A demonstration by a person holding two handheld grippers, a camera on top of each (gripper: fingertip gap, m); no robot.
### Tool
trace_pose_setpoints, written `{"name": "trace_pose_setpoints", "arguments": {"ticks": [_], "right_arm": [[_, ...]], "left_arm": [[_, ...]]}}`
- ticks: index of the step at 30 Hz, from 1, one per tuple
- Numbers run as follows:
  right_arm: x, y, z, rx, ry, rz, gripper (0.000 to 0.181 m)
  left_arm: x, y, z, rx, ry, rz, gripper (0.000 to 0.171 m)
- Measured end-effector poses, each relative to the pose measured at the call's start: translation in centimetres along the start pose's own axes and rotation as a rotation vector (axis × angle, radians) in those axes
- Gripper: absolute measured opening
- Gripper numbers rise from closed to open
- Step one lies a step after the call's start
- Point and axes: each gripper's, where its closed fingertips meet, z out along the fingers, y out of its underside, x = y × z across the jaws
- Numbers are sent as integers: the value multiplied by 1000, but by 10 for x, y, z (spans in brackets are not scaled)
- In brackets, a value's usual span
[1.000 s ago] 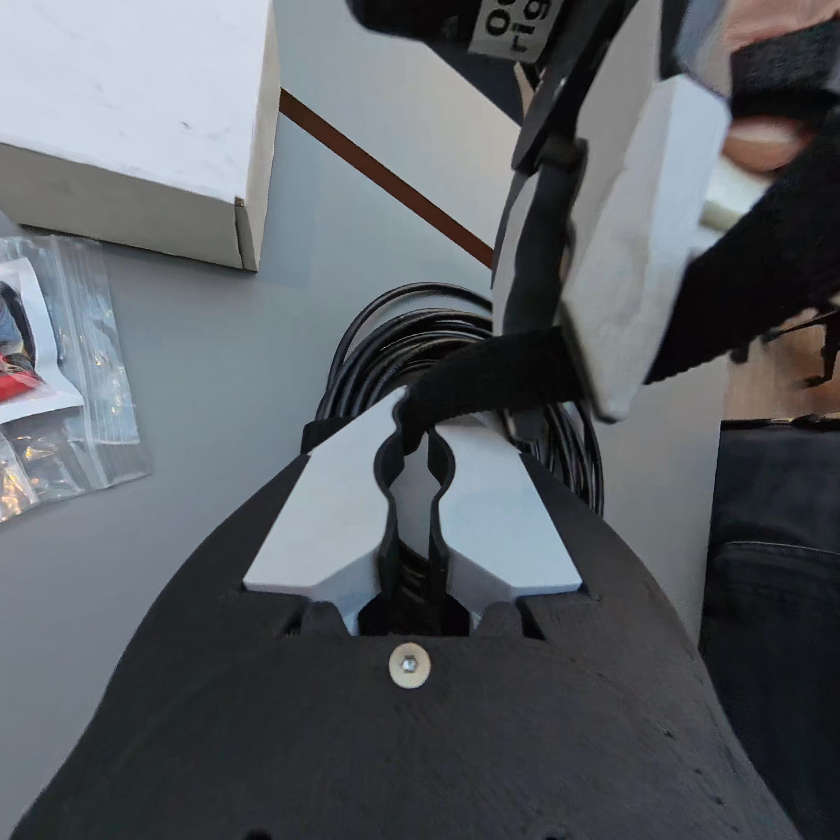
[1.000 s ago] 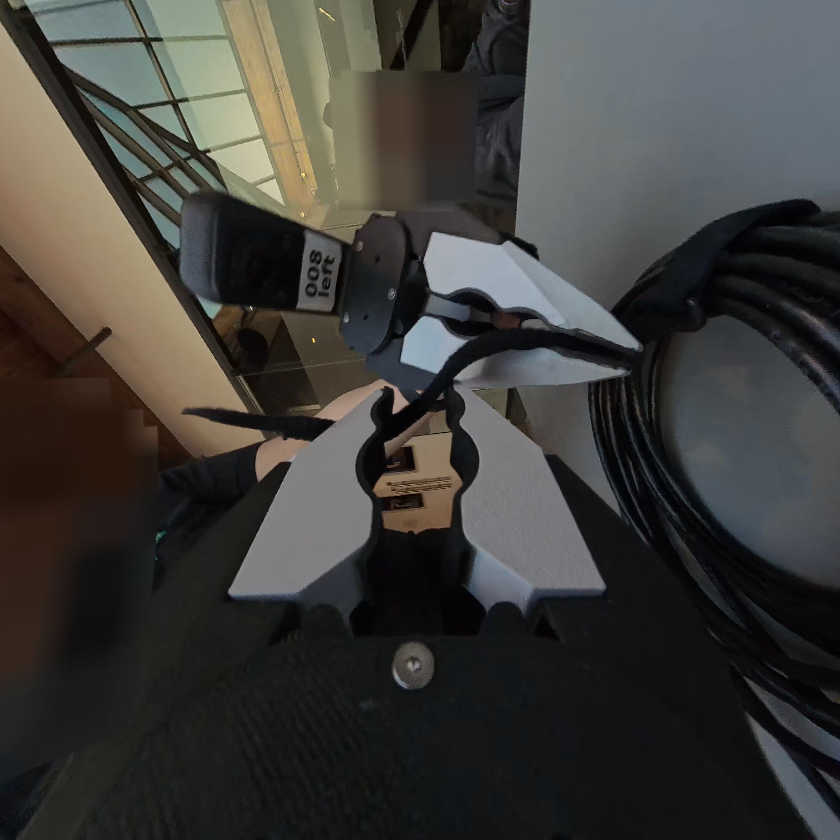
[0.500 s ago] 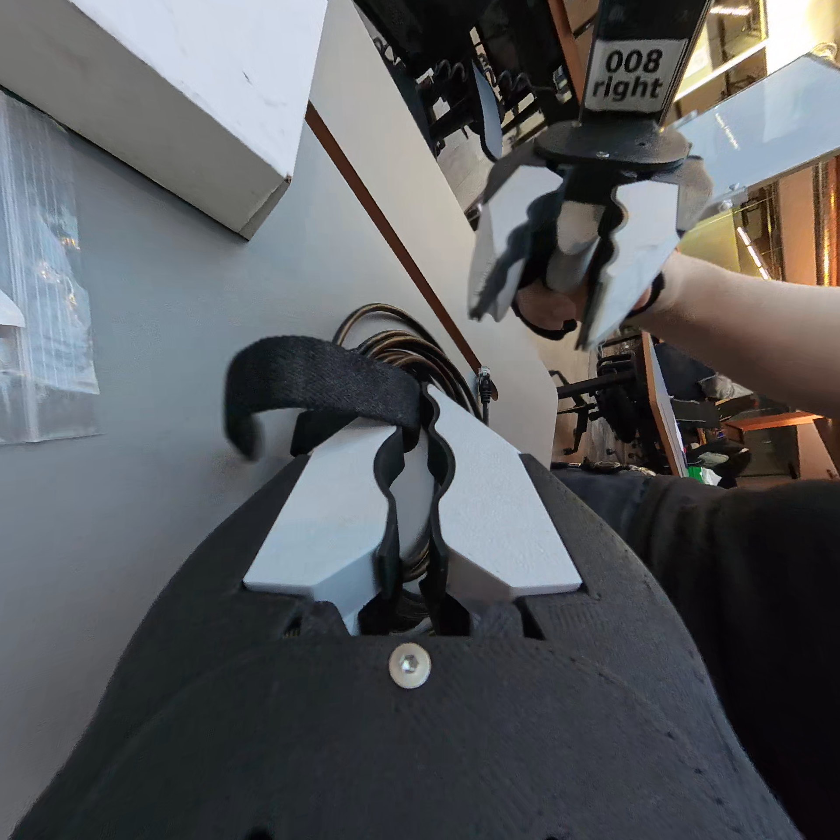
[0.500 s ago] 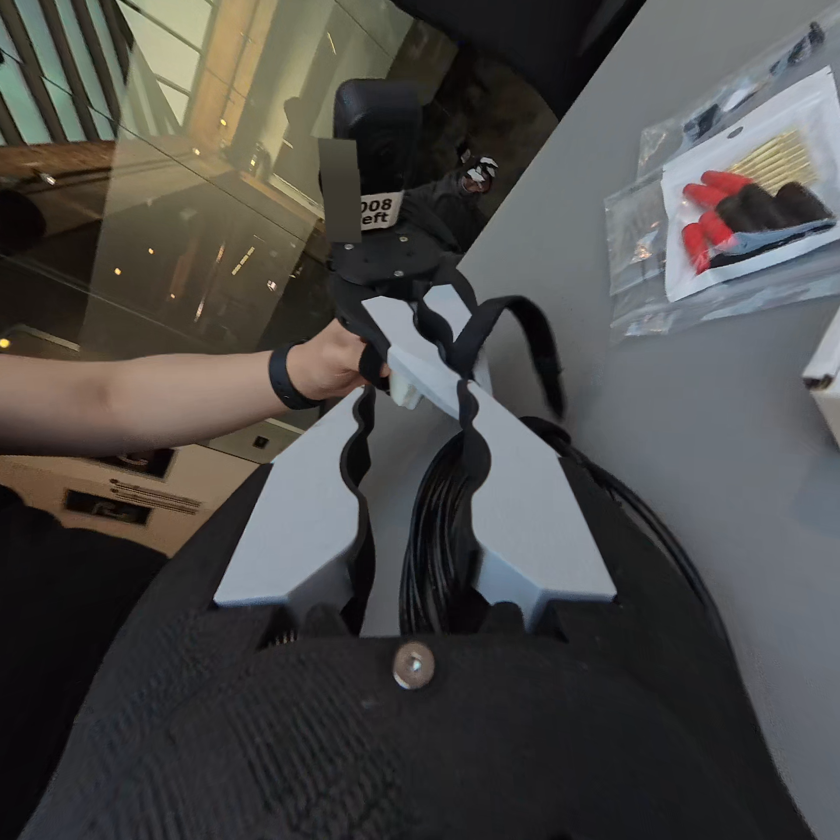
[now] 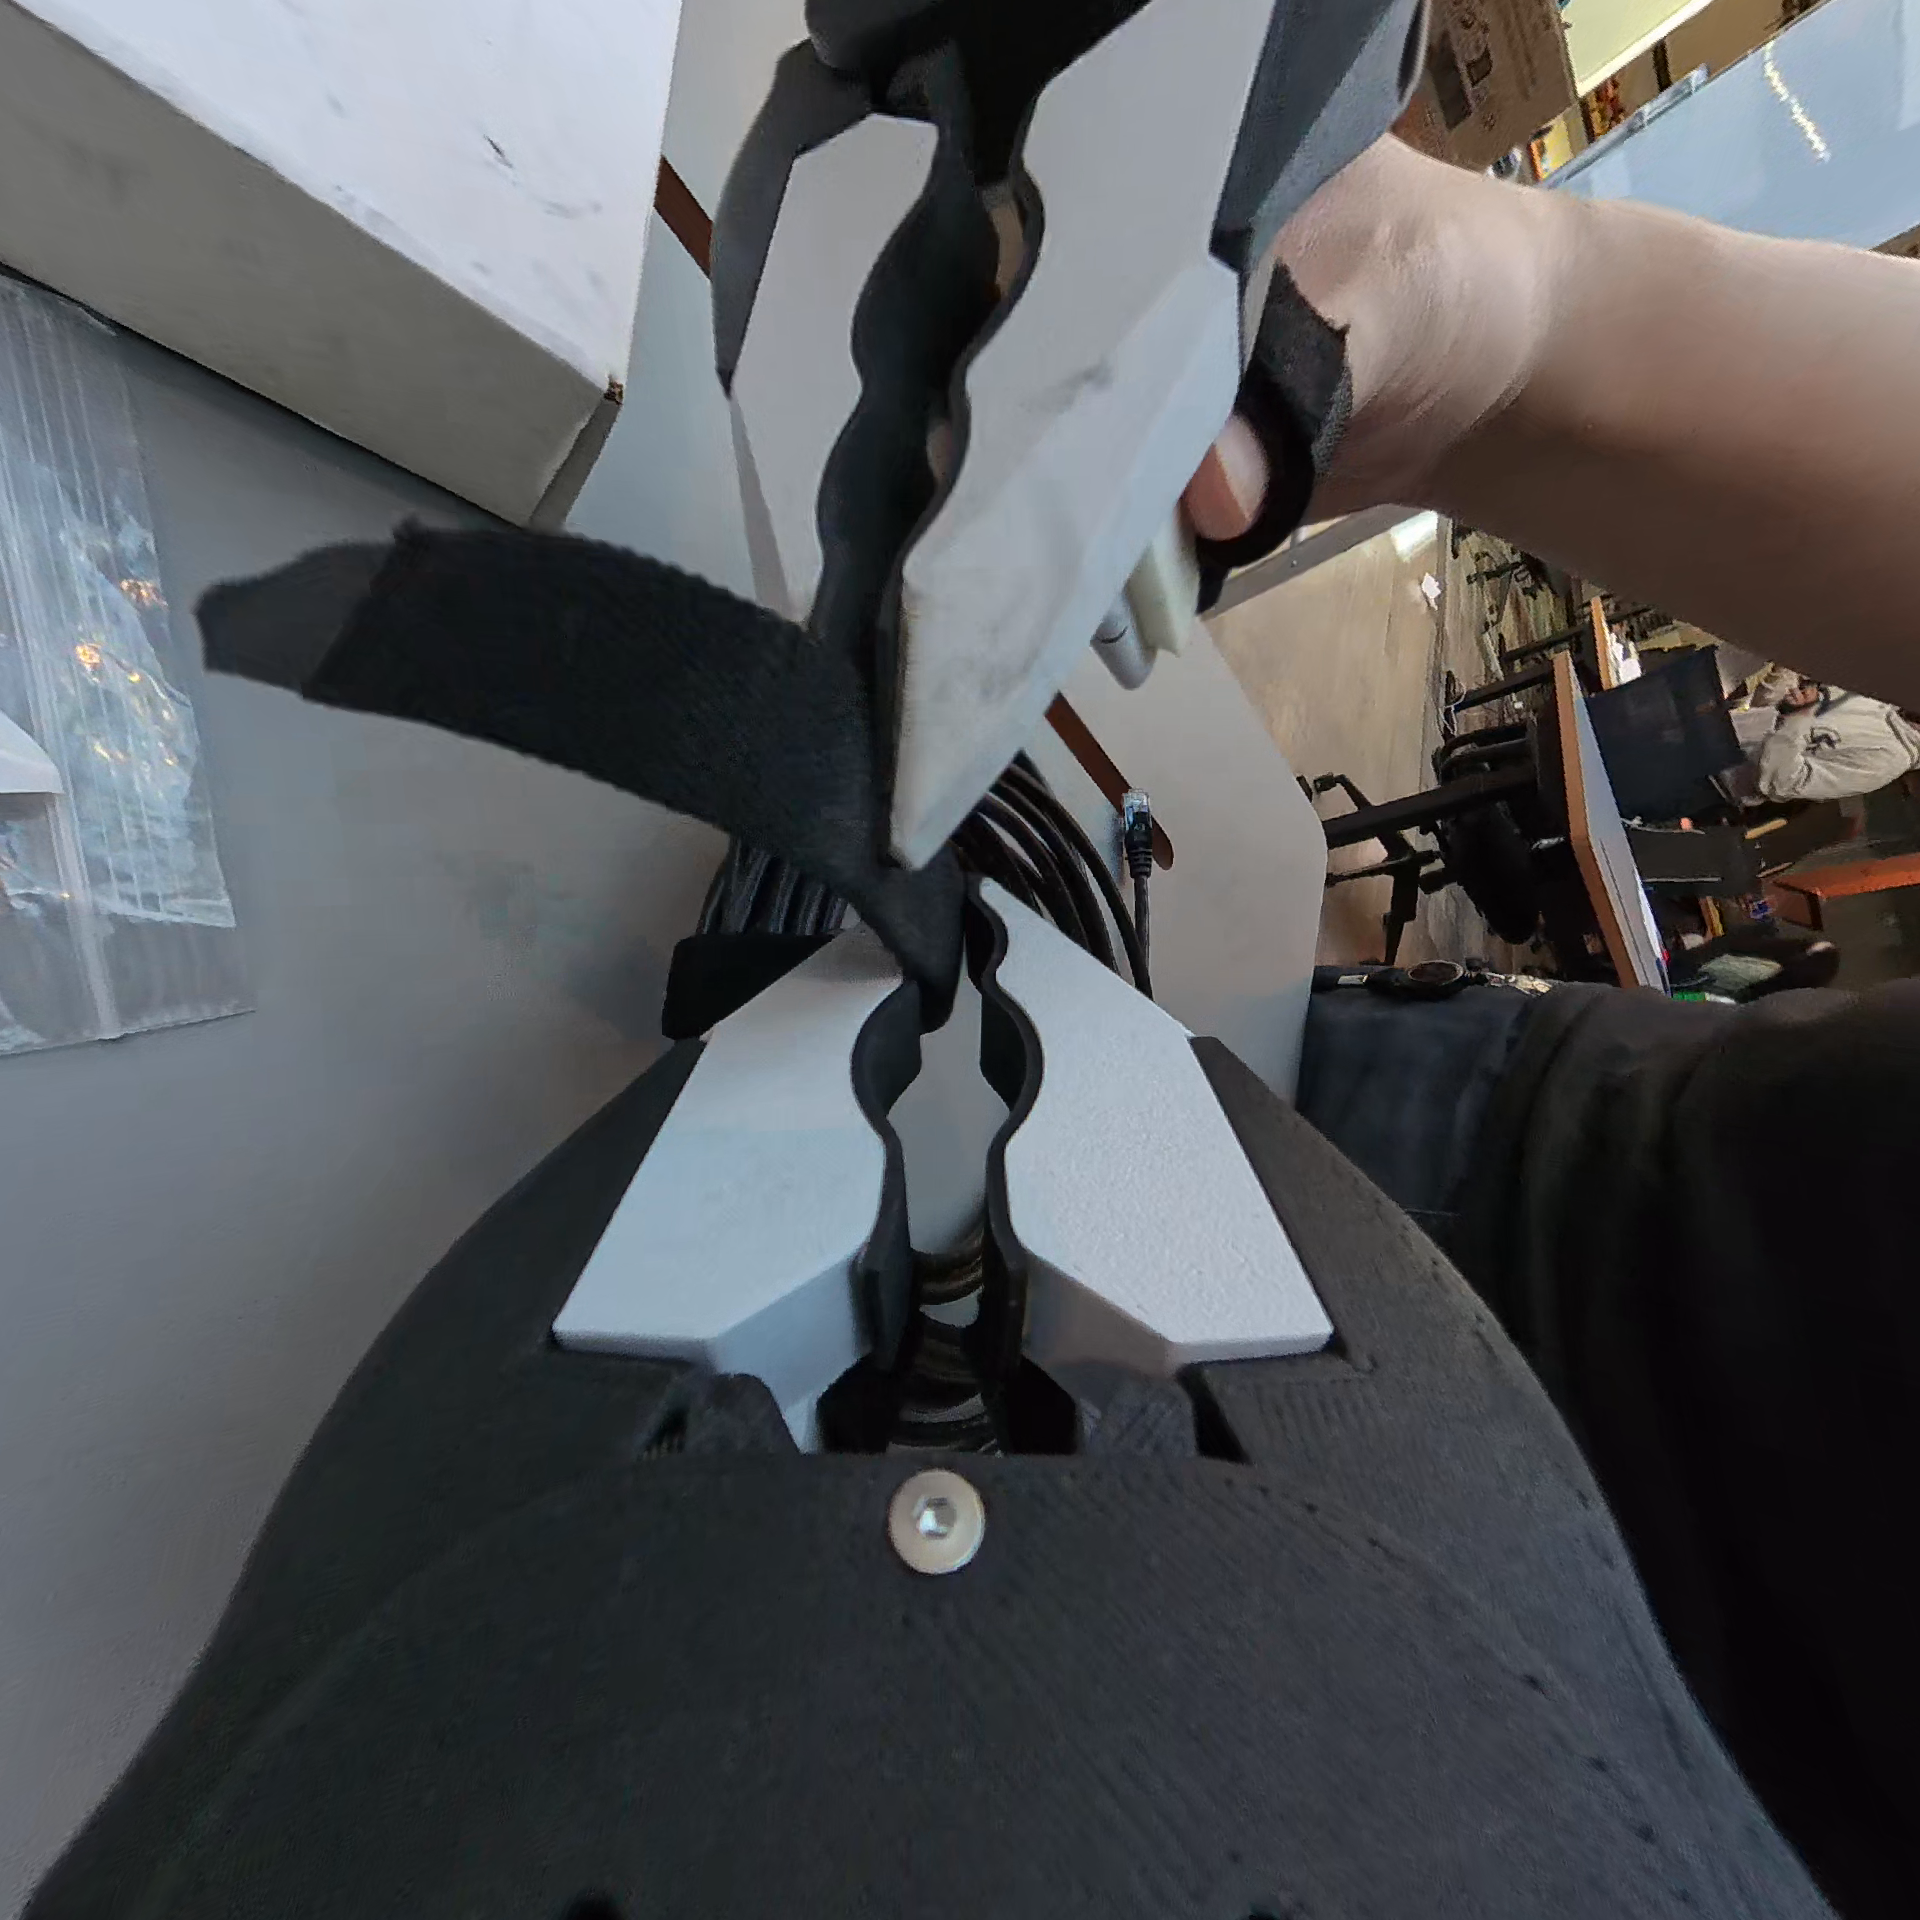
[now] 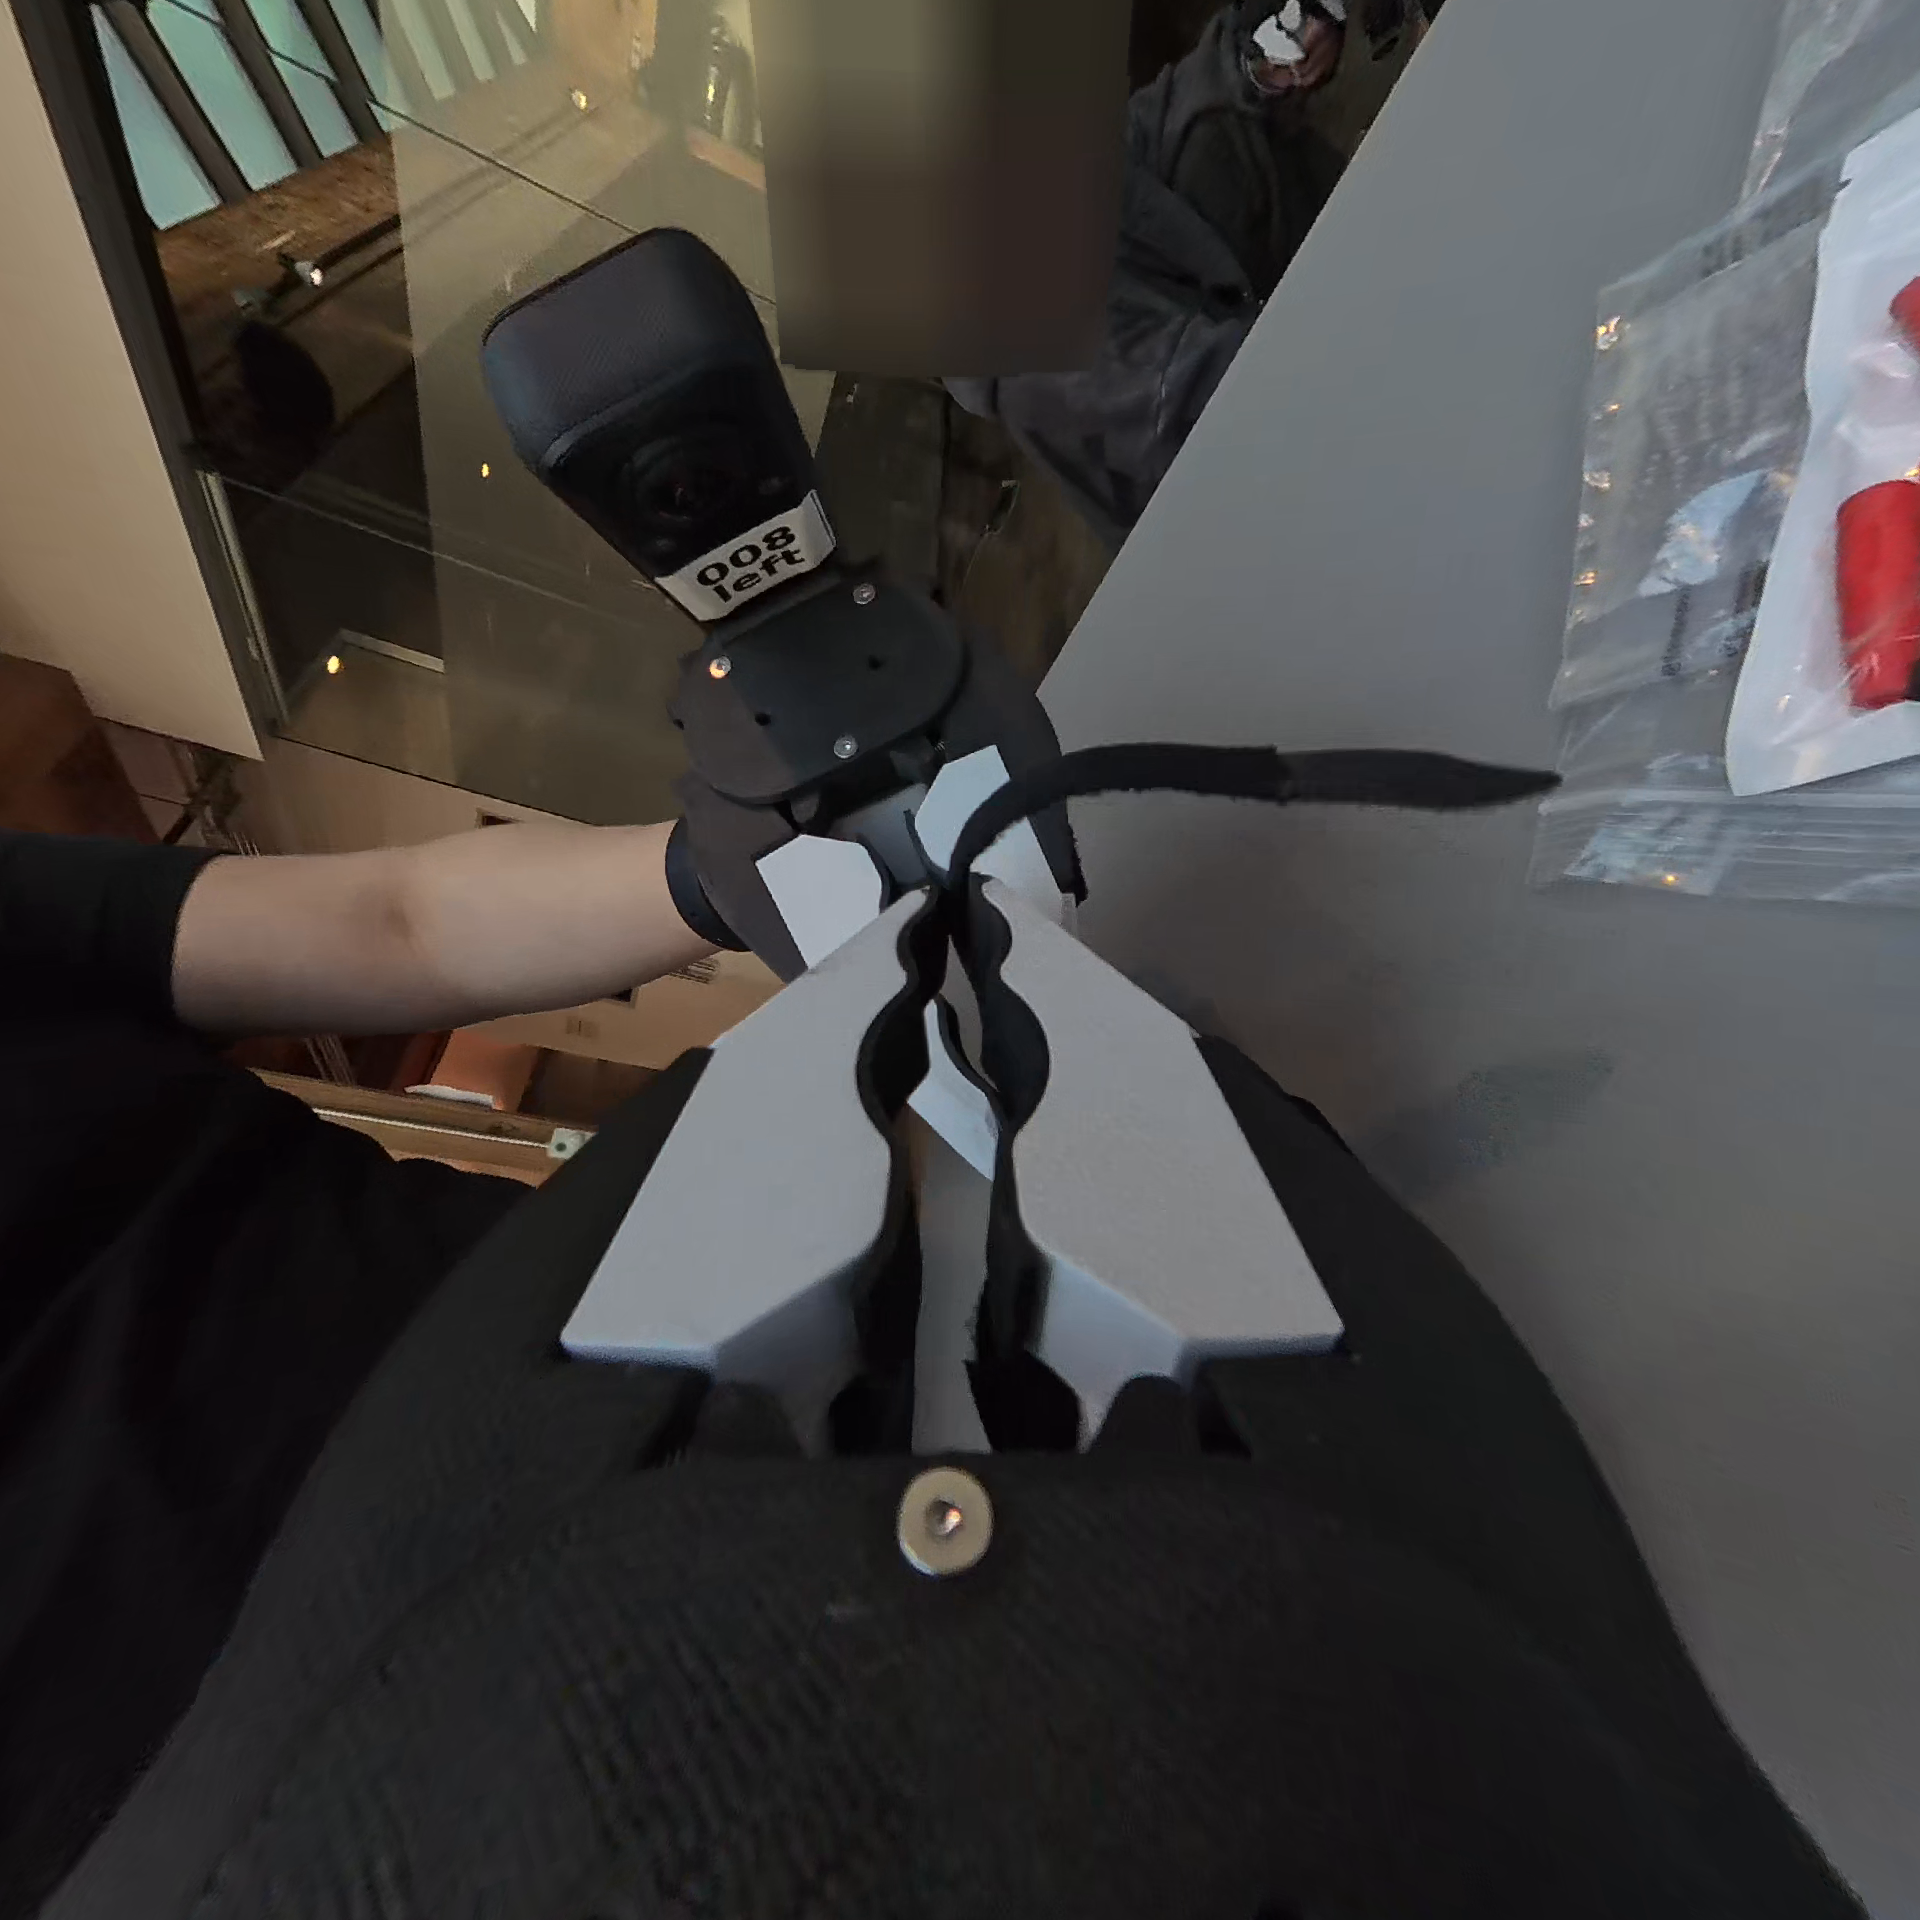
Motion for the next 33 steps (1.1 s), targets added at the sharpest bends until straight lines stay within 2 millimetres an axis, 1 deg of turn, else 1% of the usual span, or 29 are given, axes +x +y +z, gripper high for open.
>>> {"name": "trace_pose_setpoints", "arguments": {"ticks": [2, 3, 4, 5, 6, 7, 8, 10, 11, 12, 15, 18, 19, 20, 21, 22, 23, 24, 28, 30, 33], "right_arm": [[2, 1, 0, -17, 18, -31, 0], [3, 1, -1, -25, 37, -45, 0], [4, 0, -1, -20, 49, -61, 0], [3, -1, -2, -12, 57, -73, 0], [5, -3, -3, -9, 73, -83, 0], [8, -5, -3, -7, 92, -93, 0], [10, -7, -4, -4, 106, -102, 0], [14, -9, -2, -8, 108, -103, 0], [16, -10, -1, -10, 104, -98, 0], [18, -12, 0, -11, 100, -95, 0], [23, -14, 1, -21, 97, -96, 0], [24, -15, -2, -33, 107, -115, 0], [24, -15, -3, -33, 110, -123, 0], [24, -15, -5, -31, 112, -129, 0], [23, -16, -7, -24, 109, -132, 0], [22, -15, -8, -19, 108, -132, 0], [21, -14, -10, -15, 106, -132, 0], [19, -13, -11, -11, 102, -133, 0], [16, -10, -19, 22, 97, -129, 0], [15, -8, -24, 37, 108, -130, 0], [9, -3, -30, 34, 122, -148, 0]], "left_arm": [[-3, 1, -6, 20, -12, -11, 12], [-7, 2, -11, 40, -28, -22, 22], [-11, 5, -15, 60, -32, -40, 23], [-15, 10, -18, 69, -33, -75, 28], [-20, 18, -19, 55, -42, -116, 37], [-28, 30, -19, 12, -82, -156, 49], [-35, 43, -17, -43, -127, -170, 53], [-42, 59, -14, -112, -214, -133, 68], [-46, 66, -12, -143, -265, -118, 73], [-46, 70, -9, -165, -284, -103, 71], [-46, 67, 1, -160, -326, -88, 67], [-52, 67, 6, -204, -421, -71, 53], [-56, 69, 5, -214, -476, -41, 46], [-57, 71, 5, -217, -521, -2, 43], [-60, 74, 4, -235, -569, 52, 34], [-62, 76, 3, -254, -611, 113, 29], [-62, 77, 3, -269, -636, 151, 28], [-63, 77, 3, -285, -647, 153, 28], [-64, 74, 3, -287, -646, 83, 24], [-66, 75, 2, -304, -672, 141, 19], [-64, 73, 2, -345, -686, 224, 17]]}}
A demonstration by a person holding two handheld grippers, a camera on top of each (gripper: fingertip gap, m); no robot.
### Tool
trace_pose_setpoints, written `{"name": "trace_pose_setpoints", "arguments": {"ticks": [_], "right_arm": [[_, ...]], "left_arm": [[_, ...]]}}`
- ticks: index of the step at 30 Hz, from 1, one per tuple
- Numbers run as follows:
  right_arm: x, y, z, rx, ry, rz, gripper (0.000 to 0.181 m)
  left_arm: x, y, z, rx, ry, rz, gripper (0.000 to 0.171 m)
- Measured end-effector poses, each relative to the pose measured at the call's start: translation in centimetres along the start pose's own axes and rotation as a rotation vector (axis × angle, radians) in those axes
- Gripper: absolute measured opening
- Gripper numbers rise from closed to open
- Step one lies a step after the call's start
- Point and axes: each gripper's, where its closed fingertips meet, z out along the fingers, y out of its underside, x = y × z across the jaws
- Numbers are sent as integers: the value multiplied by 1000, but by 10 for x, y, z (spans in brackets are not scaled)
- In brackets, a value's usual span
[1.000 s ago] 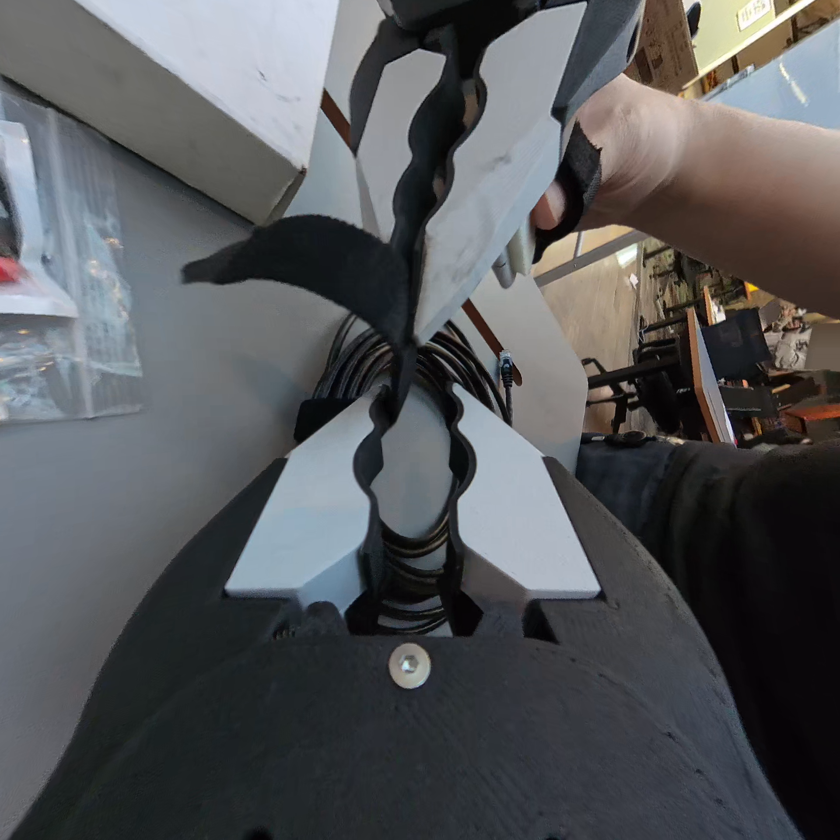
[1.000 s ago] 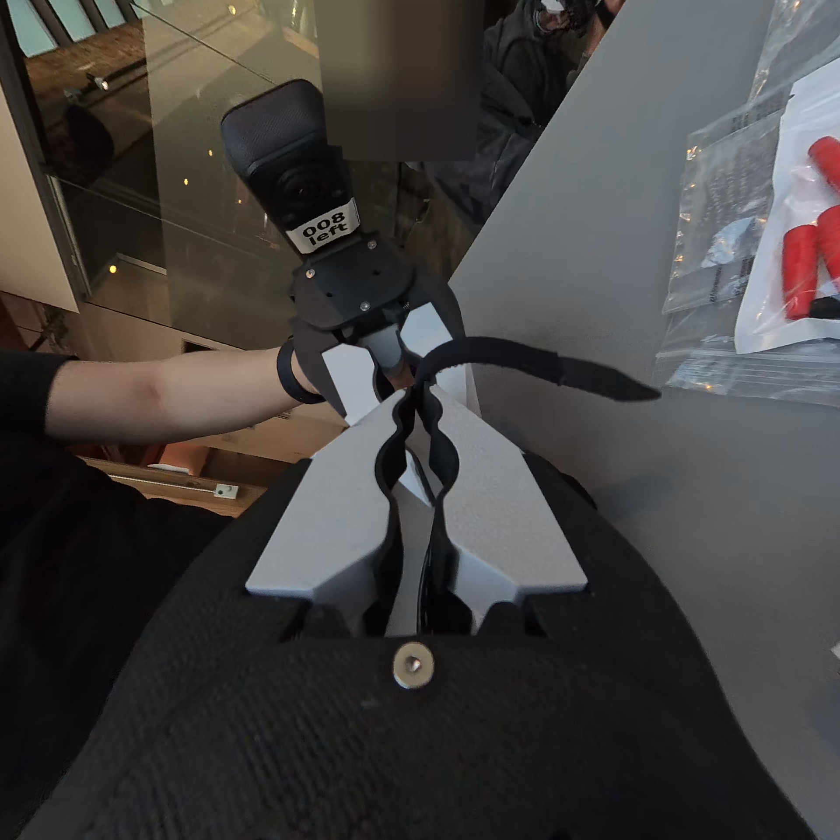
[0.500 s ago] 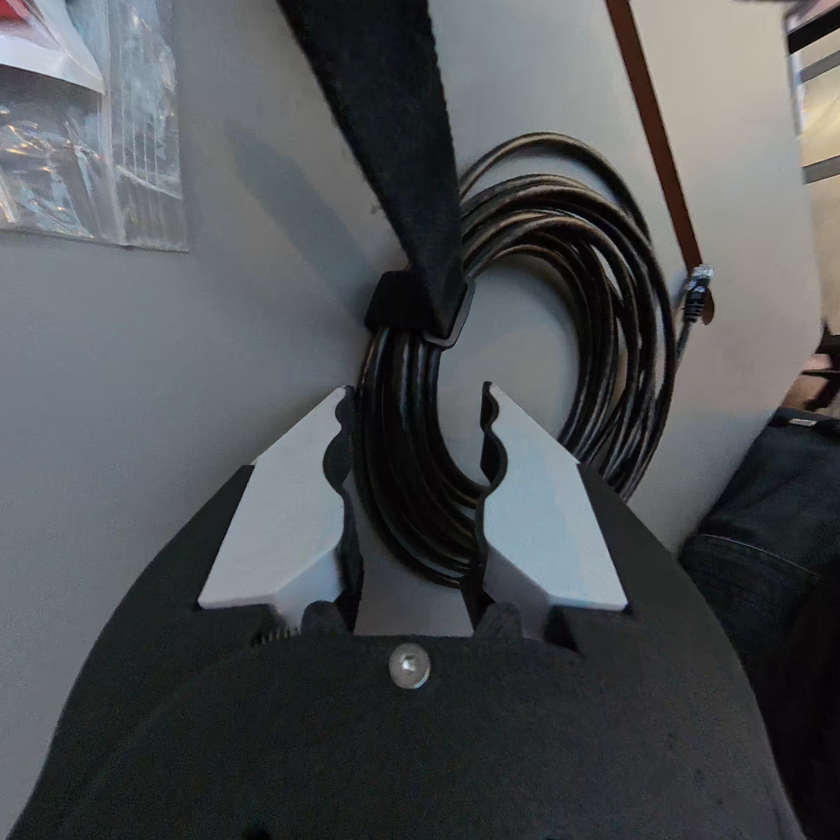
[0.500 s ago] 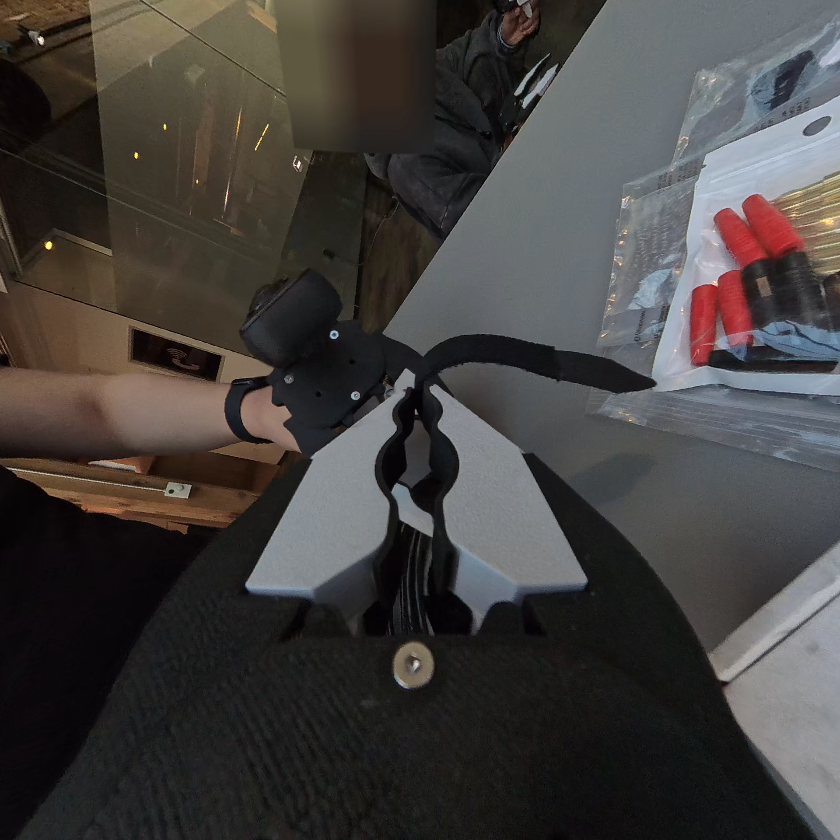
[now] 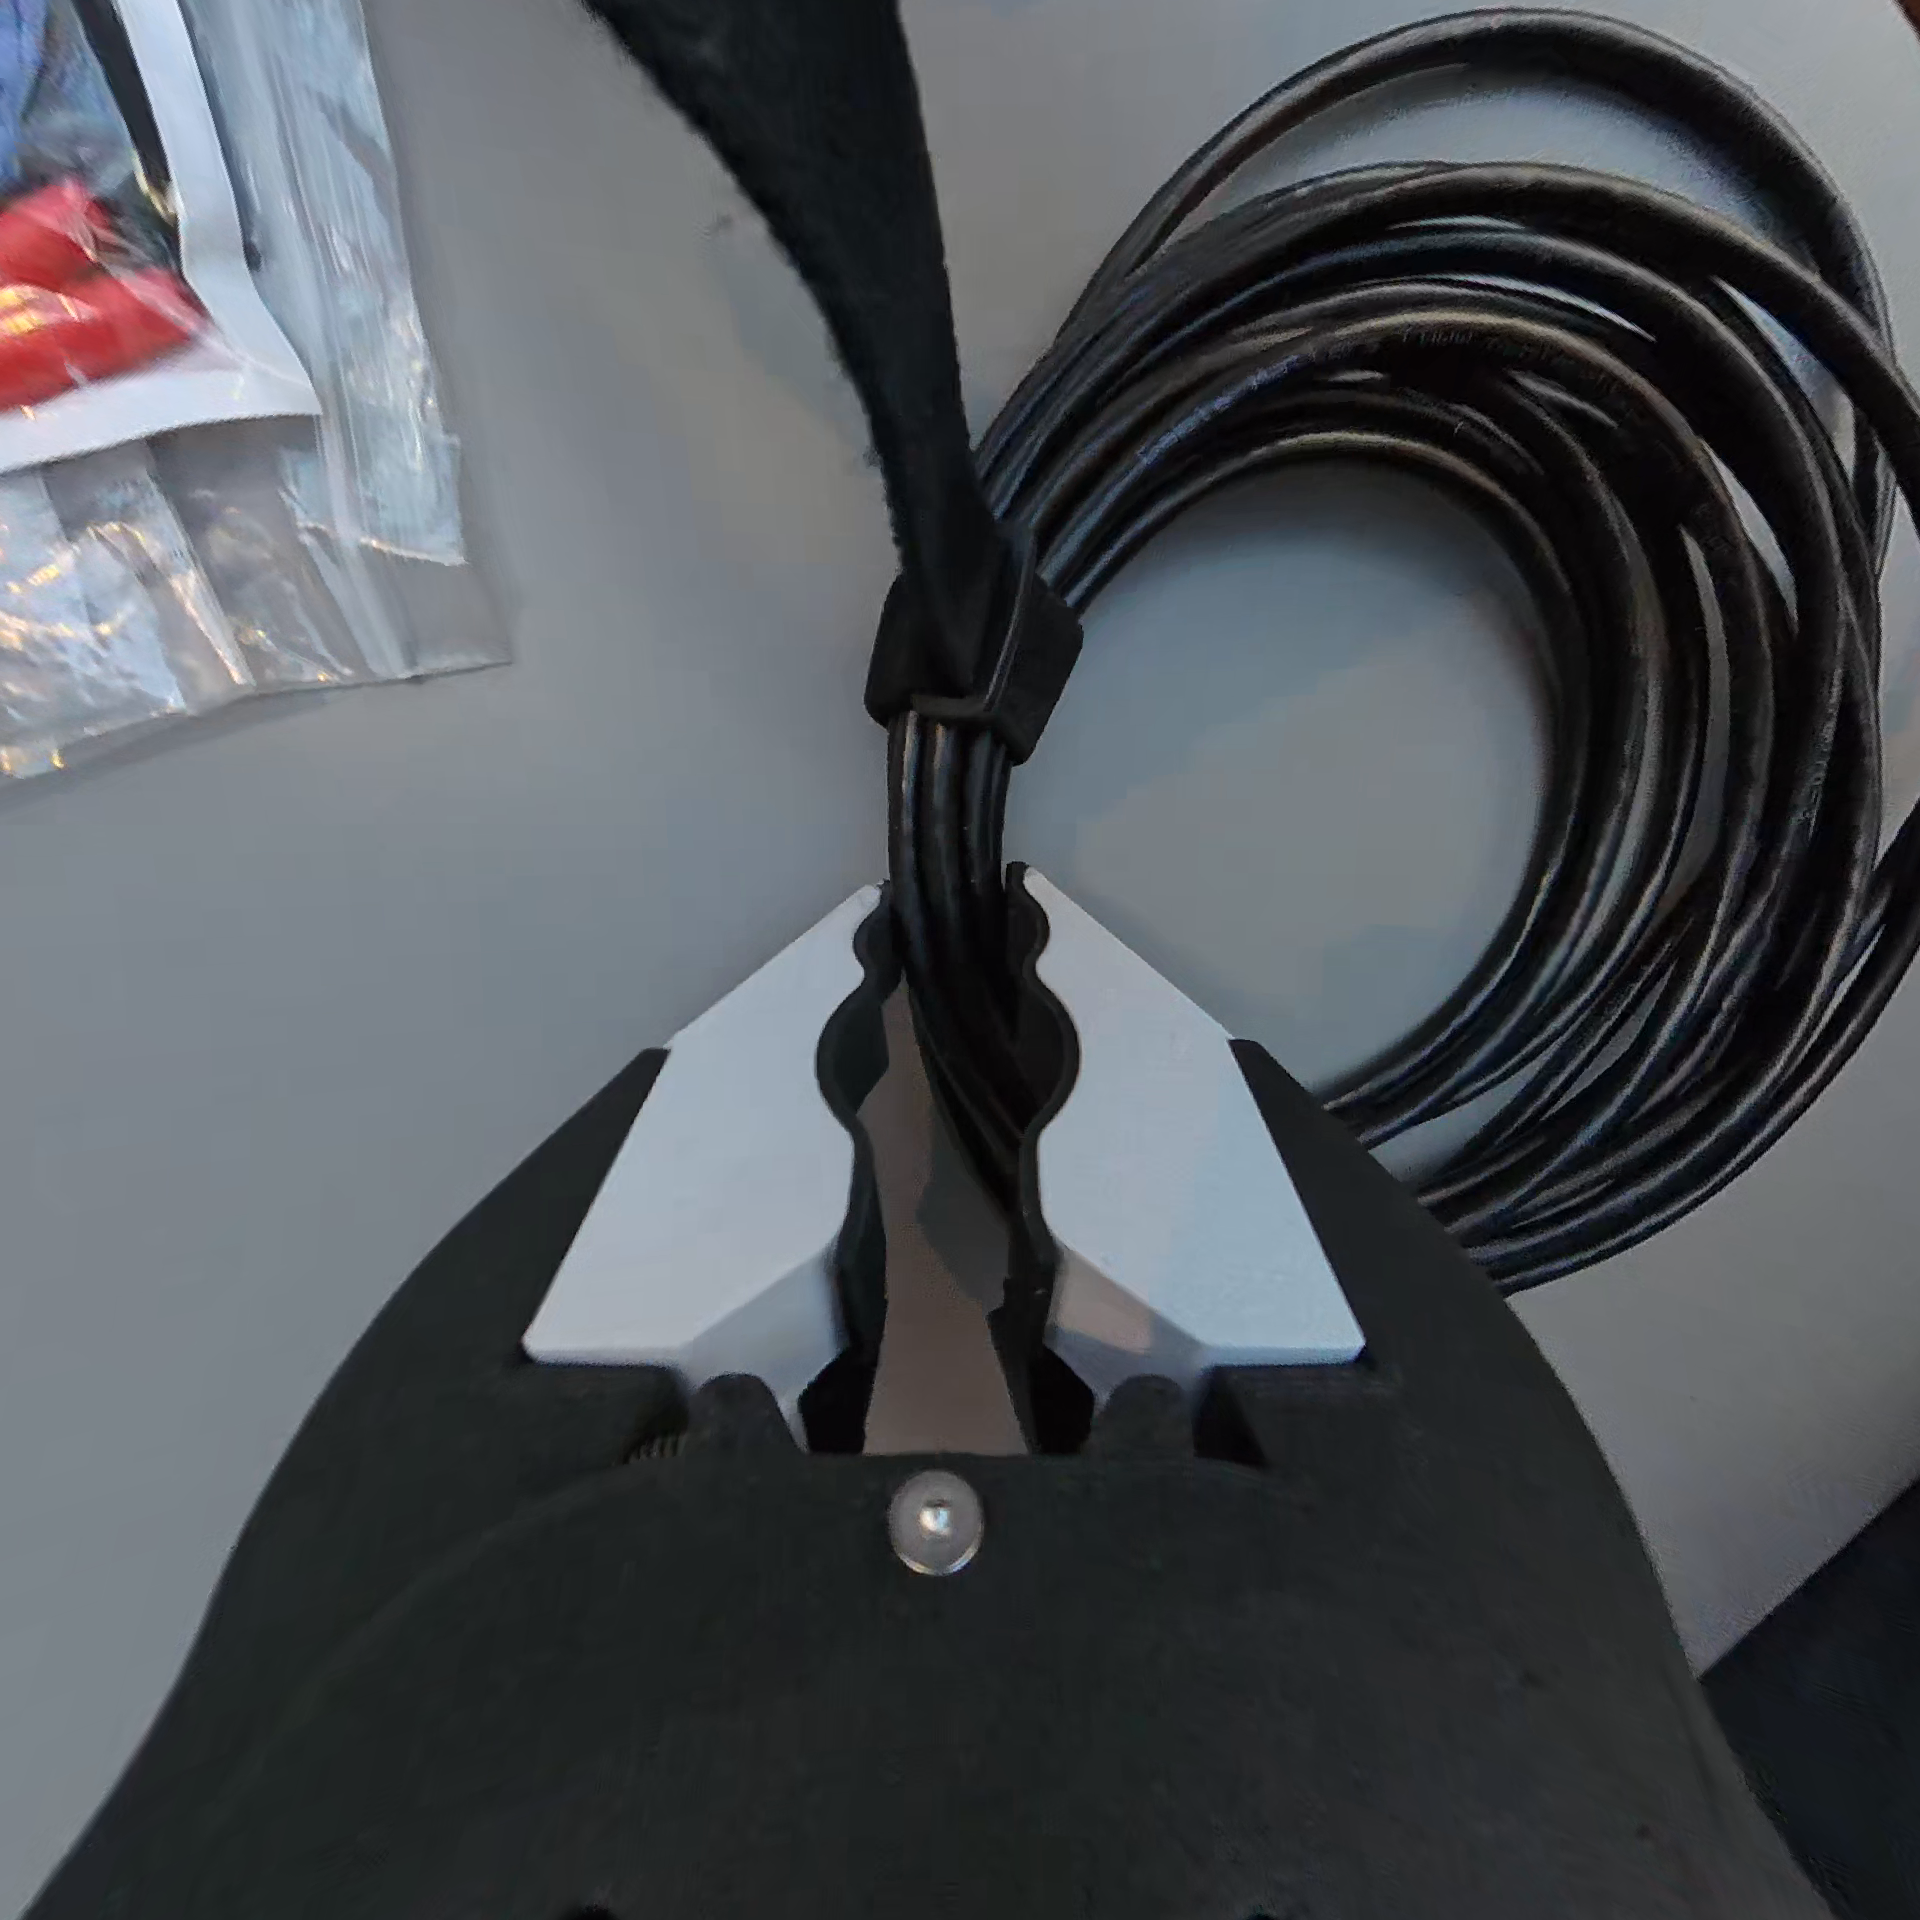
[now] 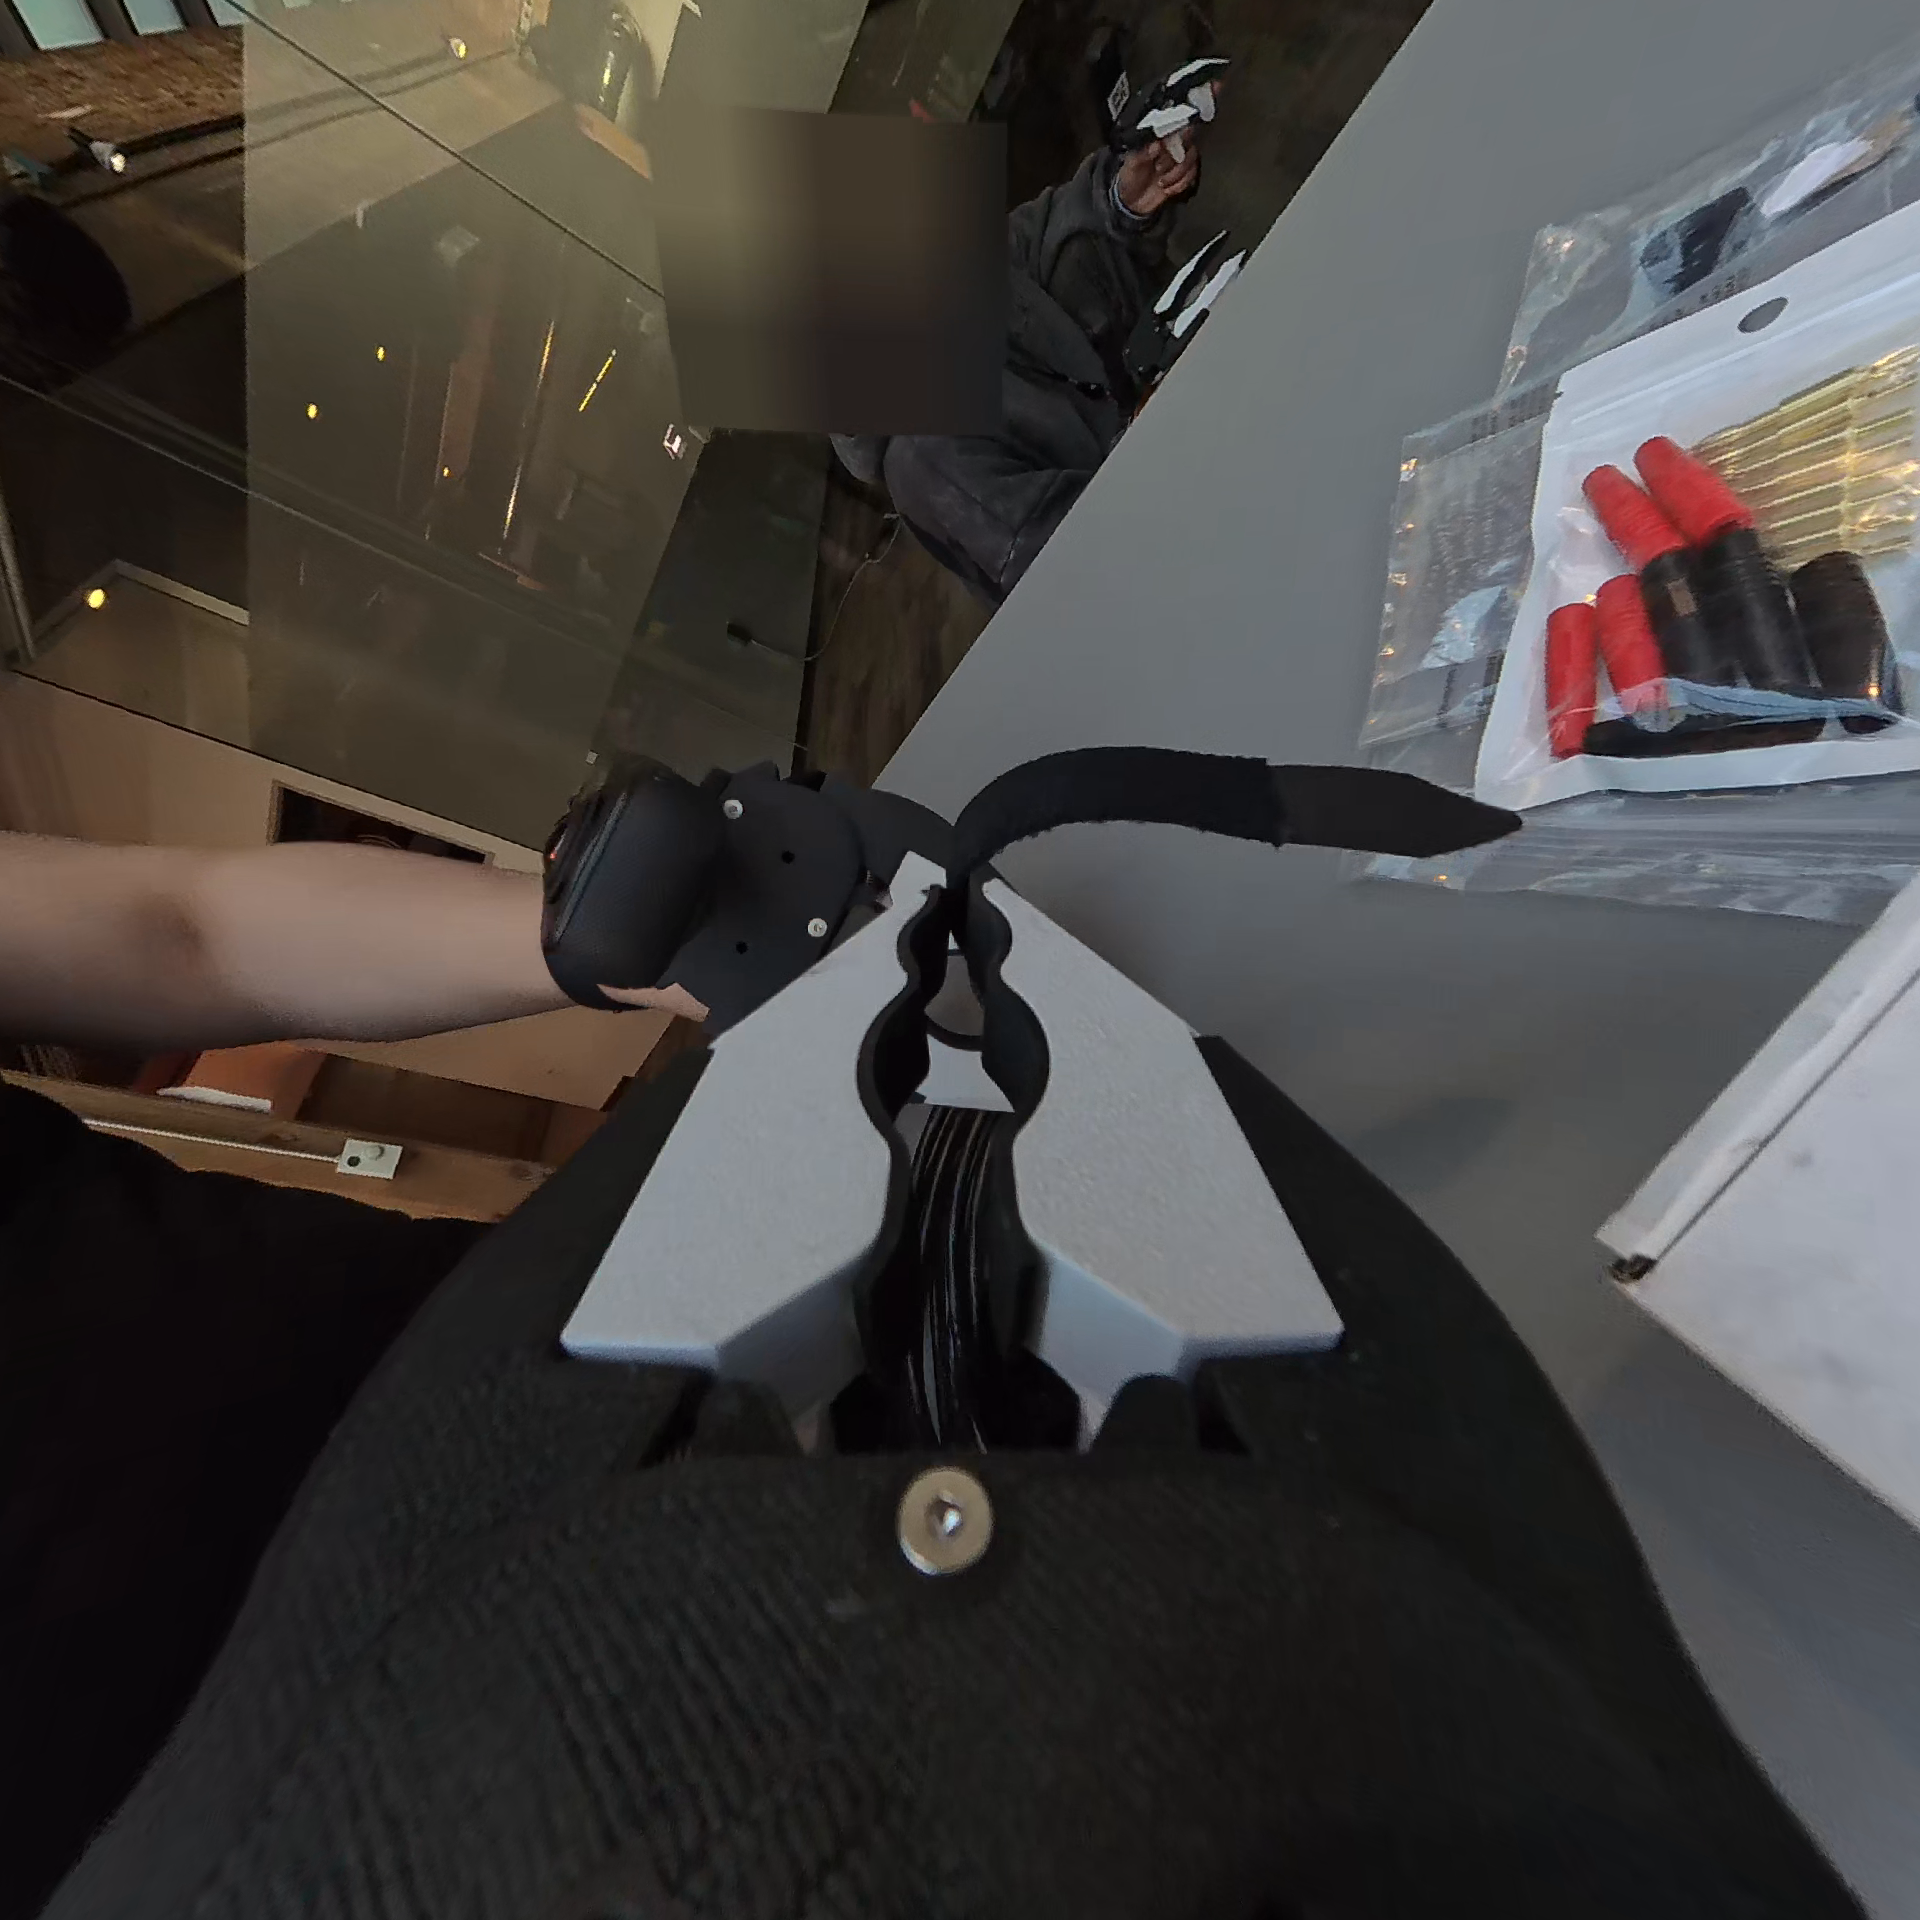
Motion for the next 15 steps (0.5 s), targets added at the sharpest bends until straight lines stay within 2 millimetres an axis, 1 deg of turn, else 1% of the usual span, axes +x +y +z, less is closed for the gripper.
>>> {"name": "trace_pose_setpoints", "arguments": {"ticks": [2, 4, 6, 8, 11, 13, 15], "right_arm": [[-10, -1, -6, 16, -12, -12, 0], [-19, -6, -16, 55, -24, -9, 0], [-22, -8, -26, 78, -8, -6, 0], [-20, -2, -35, 70, 29, 0, 0], [-14, 23, -40, -7, 56, 58, 0], [-9, 50, -39, -83, 55, 92, 0], [-3, 82, -36, -156, 59, 126, 0]], "left_arm": [[4, -9, -10, 54, -24, 79, 17], [12, -24, -25, 141, -71, 202, 17], [21, -37, -42, 214, -147, 340, 16], [33, -48, -58, 290, -214, 439, 16], [54, -59, -77, 384, -264, 524, 15], [67, -66, -87, 428, -286, 567, 15], [73, -69, -91, 439, -292, 562, 15]]}}
